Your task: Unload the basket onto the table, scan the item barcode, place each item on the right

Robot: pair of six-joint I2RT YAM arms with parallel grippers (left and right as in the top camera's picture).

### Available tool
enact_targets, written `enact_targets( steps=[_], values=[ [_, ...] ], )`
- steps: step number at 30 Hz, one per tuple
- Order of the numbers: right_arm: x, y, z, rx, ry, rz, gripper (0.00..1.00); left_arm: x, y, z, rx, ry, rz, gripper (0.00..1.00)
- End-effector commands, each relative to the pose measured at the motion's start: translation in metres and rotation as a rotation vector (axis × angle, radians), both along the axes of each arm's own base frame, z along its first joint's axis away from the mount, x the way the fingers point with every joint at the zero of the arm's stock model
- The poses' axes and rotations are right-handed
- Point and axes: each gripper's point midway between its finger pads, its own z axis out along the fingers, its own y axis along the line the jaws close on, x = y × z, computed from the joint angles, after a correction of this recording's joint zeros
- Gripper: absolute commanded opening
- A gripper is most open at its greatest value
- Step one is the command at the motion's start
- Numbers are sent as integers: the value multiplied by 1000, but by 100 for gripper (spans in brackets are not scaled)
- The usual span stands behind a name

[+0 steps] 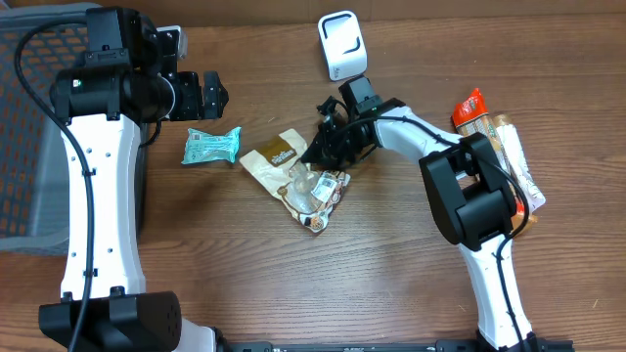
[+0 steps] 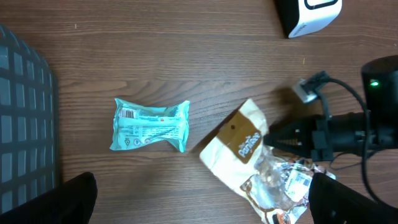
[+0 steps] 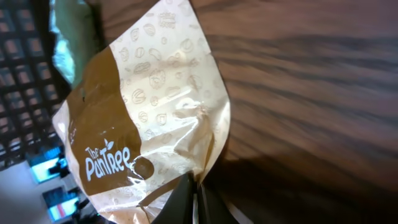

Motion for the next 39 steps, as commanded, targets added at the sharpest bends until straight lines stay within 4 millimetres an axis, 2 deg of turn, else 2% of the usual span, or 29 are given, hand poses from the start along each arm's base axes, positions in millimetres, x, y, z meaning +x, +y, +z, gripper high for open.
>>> enact_targets(
  steps=[1, 5, 7, 8, 9, 10, 11, 16, 19, 22, 24, 26, 31, 37, 38, 39],
  values=[
    [29, -25, 28, -150, -189, -36, 4, 2, -3, 6, 0, -18, -3, 100],
    [37, -43, 67, -248, -297, -56, 4, 2, -3, 6, 0, -18, -3, 100],
    [37, -47, 77, -266, -327, -54, 4, 2, -3, 6, 0, -18, -3, 100],
    [36, -48, 81, -268, -332, -53, 30, 2, -3, 6, 0, -18, -3, 100],
    [36, -52, 81, -275, -324, -58, 66, 2, -3, 6, 0, -19, -3, 100],
    [34, -56, 79, -282, -304, -66, 78, 2, -3, 6, 0, -18, -3, 100],
    [33, -61, 77, -293, -270, -86, 85, 2, -3, 6, 0, -19, -3, 100],
    [26, -97, 71, -310, -125, -153, 81, 2, -3, 6, 0, -18, -3, 99],
    [19, -121, 68, -324, -25, -196, 84, 2, -3, 6, 0, -19, -3, 100],
    [5, -144, 64, -359, 76, -221, 86, 2, -3, 6, 0, -19, -3, 100],
    [-6, -150, 60, -369, 135, -221, 86, 2, -3, 6, 0, -19, -3, 100],
    [-19, -148, 56, -353, 178, -192, 86, 2, -3, 6, 0, -19, -3, 100],
    [-46, -120, 46, -258, 213, -88, 85, 2, -3, 6, 0, -19, -3, 100],
    [-52, -91, 42, -246, 168, -39, 84, 2, -3, 6, 0, -18, -3, 100],
    [-52, -86, 42, -243, 161, -37, 82, 2, -3, 6, 0, -19, -3, 99],
    [-51, -81, 39, -256, 154, -51, 73, 2, -3, 6, 0, -19, -3, 99]
  ],
)
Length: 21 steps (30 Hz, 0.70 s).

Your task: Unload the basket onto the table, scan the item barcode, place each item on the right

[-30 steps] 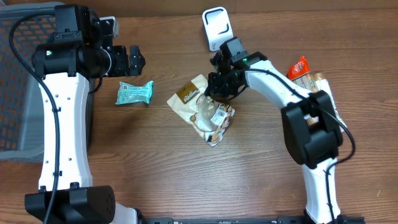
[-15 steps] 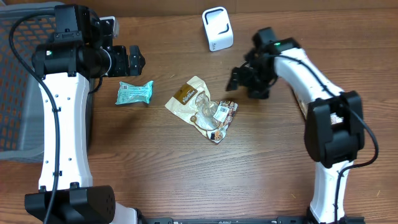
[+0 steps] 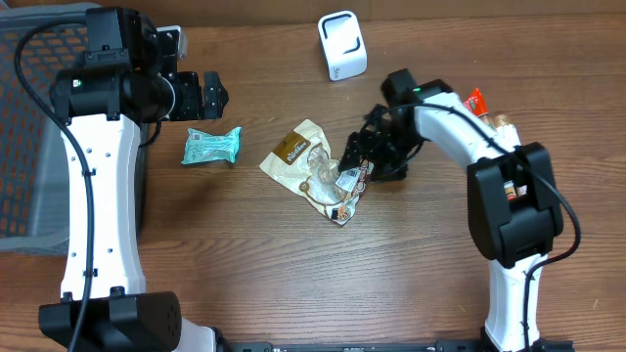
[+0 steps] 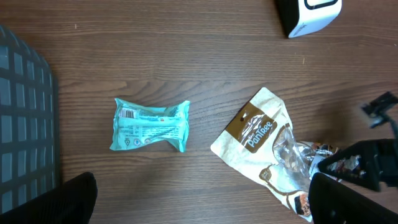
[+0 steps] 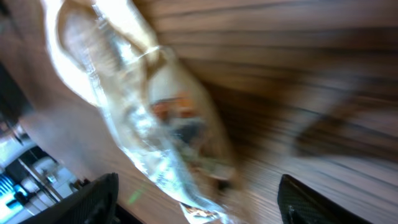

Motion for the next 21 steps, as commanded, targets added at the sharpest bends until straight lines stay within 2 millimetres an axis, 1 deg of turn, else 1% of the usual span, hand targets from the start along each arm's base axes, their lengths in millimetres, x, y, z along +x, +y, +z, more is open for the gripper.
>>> enact_targets(
  steps=[1, 2, 3, 5, 7, 8, 9, 11, 12, 15, 17, 19, 20, 21],
  values=[
    [-1, 15, 4, -6, -20, -23, 63, 2, -3, 6, 0, -18, -2, 100],
    [-1, 16, 0, -28, -19, -38, 53, 2, -3, 6, 0, -18, -2, 100],
    [-2, 16, -4, -45, -19, -46, 48, 2, -3, 6, 0, -18, -2, 100],
    [-4, 18, -12, -63, -29, -50, 40, 2, -3, 6, 0, -18, -2, 100],
    [-2, 20, -15, -57, -53, -38, 30, 2, -3, 6, 0, -19, -2, 100],
    [1, 22, -14, -45, -81, -19, 21, 2, -3, 6, 0, -19, -2, 100],
    [5, 23, -14, -34, -112, 1, 15, 2, -3, 6, 0, -19, -2, 100],
    [17, 22, -11, -6, -197, 62, 8, 2, -3, 6, 0, -19, -2, 100],
    [24, 22, -9, 13, -251, 101, 6, 2, -3, 6, 0, -18, -2, 100],
    [42, 19, 0, 80, -414, 243, 6, 2, -3, 6, 0, -18, -2, 100],
    [56, 11, 4, 89, -504, 294, 6, 2, -3, 6, 0, -19, -2, 99],
    [71, 3, 9, 90, -557, 290, 12, 2, -3, 6, 0, -18, -3, 100],
    [77, -1, 11, 93, -573, 276, 22, 2, -3, 6, 0, -18, -2, 100],
    [81, -3, 13, 104, -580, 261, 40, 2, -3, 6, 0, -18, -2, 99]
  ],
)
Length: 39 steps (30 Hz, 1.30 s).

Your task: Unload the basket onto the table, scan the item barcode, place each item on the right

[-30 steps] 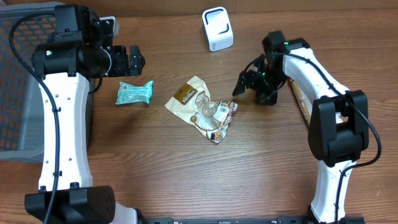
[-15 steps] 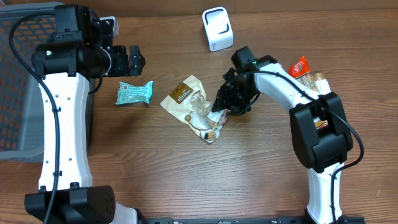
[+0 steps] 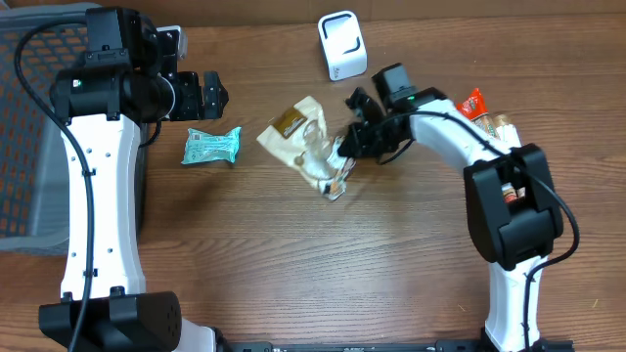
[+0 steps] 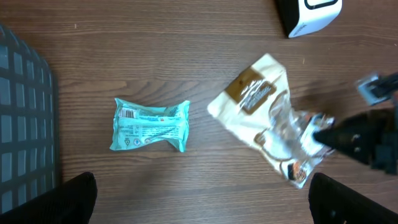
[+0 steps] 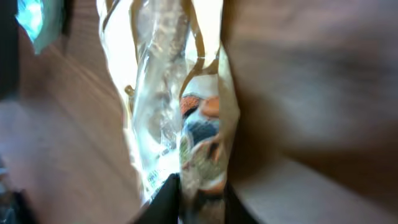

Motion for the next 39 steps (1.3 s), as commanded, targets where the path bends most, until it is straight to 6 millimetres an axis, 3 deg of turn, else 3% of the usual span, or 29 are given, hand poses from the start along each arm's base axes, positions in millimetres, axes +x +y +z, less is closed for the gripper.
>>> enact_targets(
  steps=[1, 3, 6, 10, 17, 23, 27, 31, 36, 39],
  values=[
    [25, -16, 15, 21, -117, 23, 64, 2, -3, 6, 0, -19, -2, 100],
    [28, -21, 18, 59, -69, -40, 79, 2, -3, 6, 0, -19, -2, 100],
    [26, -30, 16, 64, 61, -179, 84, 2, -3, 6, 0, -19, -2, 100],
    [4, -28, 5, 65, 263, -302, 86, 2, -3, 6, 0, -19, -2, 100],
    [-46, 7, -37, 11, 457, -412, 86, 2, -3, 6, 0, -19, -2, 100],
    [-45, 18, -75, -2, 440, -667, 86, 2, -3, 6, 0, -19, -2, 100],
    [-41, 23, -83, 19, 386, -702, 70, 2, -3, 6, 0, -19, -2, 100],
    [-42, 27, -81, 28, 353, -643, 35, 2, -3, 6, 0, -19, -2, 100],
    [-33, 39, -49, 166, 309, -410, 23, 2, -3, 6, 0, -19, -2, 100],
    [-30, 36, -28, 213, 281, -266, 19, 2, -3, 6, 0, -19, -2, 100]
  ],
)
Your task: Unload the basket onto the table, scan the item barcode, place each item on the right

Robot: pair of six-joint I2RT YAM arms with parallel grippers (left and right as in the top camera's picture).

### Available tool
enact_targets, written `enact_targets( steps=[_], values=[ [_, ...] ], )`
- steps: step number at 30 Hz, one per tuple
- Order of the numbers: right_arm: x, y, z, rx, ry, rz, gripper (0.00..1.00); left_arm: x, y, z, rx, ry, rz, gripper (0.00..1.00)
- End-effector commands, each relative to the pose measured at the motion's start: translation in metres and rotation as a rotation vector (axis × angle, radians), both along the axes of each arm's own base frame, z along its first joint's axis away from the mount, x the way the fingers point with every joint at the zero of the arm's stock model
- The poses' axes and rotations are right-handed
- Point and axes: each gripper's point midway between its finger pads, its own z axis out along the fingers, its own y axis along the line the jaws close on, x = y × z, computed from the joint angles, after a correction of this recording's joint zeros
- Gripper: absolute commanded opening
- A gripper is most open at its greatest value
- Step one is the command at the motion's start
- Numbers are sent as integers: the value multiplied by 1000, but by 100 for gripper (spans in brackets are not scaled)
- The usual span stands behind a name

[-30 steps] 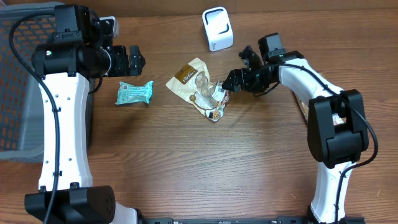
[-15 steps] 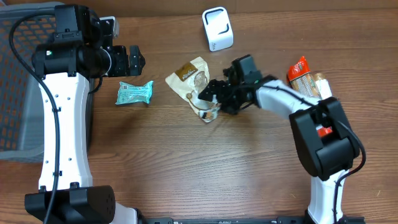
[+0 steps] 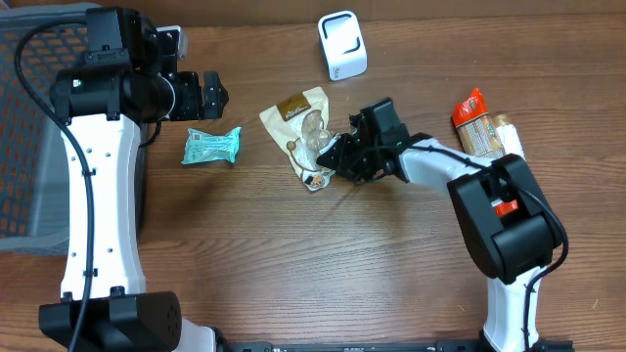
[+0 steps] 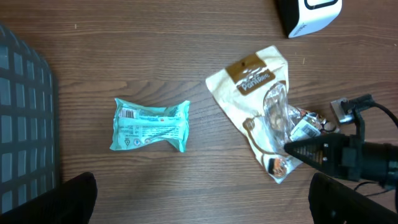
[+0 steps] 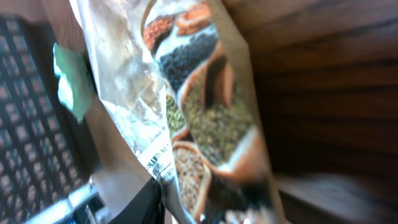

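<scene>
The item is a tan seed pouch [image 3: 303,135] with a brown label and a clear window, lying flat just below the white barcode scanner [image 3: 342,44]. Its label end points toward the scanner. My right gripper [image 3: 335,158] is shut on the pouch's lower right edge. Up close the pouch [image 5: 193,93] fills the right wrist view, with one dark finger [image 5: 158,199] beside it. In the left wrist view the pouch [image 4: 258,102] lies right of centre, and the scanner [image 4: 309,15] is at the top edge. My left gripper [image 3: 207,93] hangs open at the far left, holding nothing.
A teal packet [image 3: 210,147] lies left of the pouch, under my left gripper. Red and tan snack packs [image 3: 484,122] sit at the right edge of the table. A dark grey wire basket [image 3: 20,127] stands at the far left.
The pouch has turned so that its brown label points up toward the scanner. My right gripper now holds it from lower down and to the right. The left arm has not moved.
My right gripper first pinched the pouch's upper right edge in mid-table. Then the pouch lay further right with the fingers apart beside it. Then the gripper was shut on the pouch nearer the scanner, and now holds it with the label end toward the scanner.
</scene>
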Motion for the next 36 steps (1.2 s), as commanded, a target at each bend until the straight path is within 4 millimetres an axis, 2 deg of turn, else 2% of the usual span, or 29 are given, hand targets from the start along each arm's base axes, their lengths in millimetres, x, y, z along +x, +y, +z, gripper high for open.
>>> enact_targets(
  steps=[1, 3, 8, 11, 13, 15, 19, 23, 26, 30, 36],
  values=[
    [0, -15, 4, 35, -60, 194, 17, 2, -3, 6, 0, -19, -2, 100],
    [1, -27, 13, -5, -86, 266, 14, 2, -3, 6, 0, -19, -2, 100],
    [2, -58, 33, -138, -207, 491, 15, 2, -3, 6, 0, -19, -2, 100],
    [-1, -73, 34, -235, -276, 627, 16, 2, -3, 6, 0, -19, -2, 100],
    [3, -80, 30, -282, -275, 622, 24, 2, -3, 6, 0, -19, -2, 100],
    [5, -78, 31, -274, -249, 575, 25, 2, -3, 6, 0, -19, -2, 100],
    [19, -67, 37, -219, -199, 422, 10, 2, -3, 6, 0, -19, -2, 100],
    [25, -50, 54, -88, -218, 391, 9, 2, -3, 6, 0, -19, -2, 100],
    [22, -46, 59, -45, -232, 416, 9, 2, -3, 6, 0, -19, -2, 100],
    [4, -48, 63, -43, -261, 545, 7, 2, -3, 6, 0, -19, -2, 100],
    [-37, -46, 95, 8, -313, 812, 4, 2, -3, 6, 0, -19, -2, 100]
  ],
)
